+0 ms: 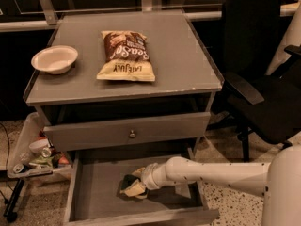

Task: Pick sponge from middle drawer and place on counter

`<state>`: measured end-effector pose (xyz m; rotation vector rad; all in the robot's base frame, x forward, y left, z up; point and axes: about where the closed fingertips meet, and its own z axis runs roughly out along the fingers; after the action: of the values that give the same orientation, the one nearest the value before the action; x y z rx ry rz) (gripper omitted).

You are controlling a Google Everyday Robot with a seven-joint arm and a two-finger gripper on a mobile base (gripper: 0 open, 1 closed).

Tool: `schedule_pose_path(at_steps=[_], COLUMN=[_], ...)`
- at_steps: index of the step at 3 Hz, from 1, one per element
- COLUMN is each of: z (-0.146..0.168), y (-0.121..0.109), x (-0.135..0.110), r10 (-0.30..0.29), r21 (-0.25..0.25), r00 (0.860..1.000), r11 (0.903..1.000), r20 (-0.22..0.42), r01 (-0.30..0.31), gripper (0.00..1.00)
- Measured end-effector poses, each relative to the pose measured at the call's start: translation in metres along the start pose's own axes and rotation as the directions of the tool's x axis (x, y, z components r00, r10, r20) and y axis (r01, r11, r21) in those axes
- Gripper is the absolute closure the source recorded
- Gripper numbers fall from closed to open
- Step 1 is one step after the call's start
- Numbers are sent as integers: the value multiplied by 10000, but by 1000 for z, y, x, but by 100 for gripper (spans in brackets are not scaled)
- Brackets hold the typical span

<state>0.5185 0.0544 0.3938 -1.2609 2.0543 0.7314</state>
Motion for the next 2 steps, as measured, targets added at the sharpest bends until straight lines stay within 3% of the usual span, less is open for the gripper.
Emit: schedule_pose_path(at_steps=[1, 2], z=[-63, -63], y=[-9, -9], x=[-22, -22], r10=[274, 281], r21=[204, 196], r00=[9969, 9969], r11=[9995, 9995], r20=[-736, -737], r01=[-260, -267], gripper=[100, 100])
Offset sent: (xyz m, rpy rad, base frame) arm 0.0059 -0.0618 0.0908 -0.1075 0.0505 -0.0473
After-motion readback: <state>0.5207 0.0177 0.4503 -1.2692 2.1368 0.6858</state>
